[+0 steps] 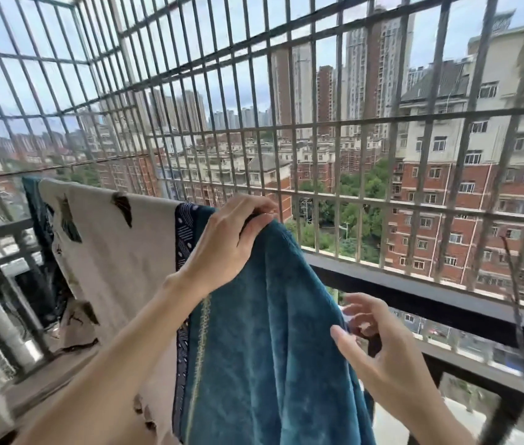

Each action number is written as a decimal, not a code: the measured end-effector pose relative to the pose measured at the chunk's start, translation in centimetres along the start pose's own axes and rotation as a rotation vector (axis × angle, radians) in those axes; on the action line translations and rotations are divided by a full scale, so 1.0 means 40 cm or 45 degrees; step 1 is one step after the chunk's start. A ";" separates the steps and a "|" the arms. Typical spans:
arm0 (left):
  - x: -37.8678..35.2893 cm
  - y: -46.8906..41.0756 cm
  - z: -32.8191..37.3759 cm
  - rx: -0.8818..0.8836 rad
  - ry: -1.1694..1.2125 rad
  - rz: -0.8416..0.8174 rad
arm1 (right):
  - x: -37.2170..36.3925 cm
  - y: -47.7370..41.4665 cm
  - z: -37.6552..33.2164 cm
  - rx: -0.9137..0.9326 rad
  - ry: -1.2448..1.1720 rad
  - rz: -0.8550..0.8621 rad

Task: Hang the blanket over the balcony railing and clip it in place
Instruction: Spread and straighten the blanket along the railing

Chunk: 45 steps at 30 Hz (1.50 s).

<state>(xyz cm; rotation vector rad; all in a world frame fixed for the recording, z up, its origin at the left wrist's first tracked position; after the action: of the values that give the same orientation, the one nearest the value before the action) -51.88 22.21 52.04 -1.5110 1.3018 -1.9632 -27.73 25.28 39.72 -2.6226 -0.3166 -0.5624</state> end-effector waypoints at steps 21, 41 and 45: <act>0.269 0.337 -0.315 0.267 -0.055 -0.089 | -0.362 -0.048 -0.382 0.275 -0.114 0.069; 0.877 1.092 -0.867 1.032 -0.201 -0.357 | -1.440 -0.114 -0.655 0.337 0.166 -0.800; 0.935 1.173 -1.004 1.087 -0.250 -0.334 | -1.628 -0.178 -0.690 0.414 0.151 -0.836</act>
<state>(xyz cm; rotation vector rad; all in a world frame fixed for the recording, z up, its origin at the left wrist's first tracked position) -113.57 -11.18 34.88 -1.3892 0.1122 -2.0426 -97.18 10.49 36.69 -2.1276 -1.1446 -0.7885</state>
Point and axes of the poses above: each hand's wrist, its own y-axis away from the middle knuckle, its own x-axis out of the back of the hand, z = x × y, the point moved 1 cm from there along -y, towards the middle knuckle, and after that the axes turned 12 degrees about -x, right-handed, at the moved point
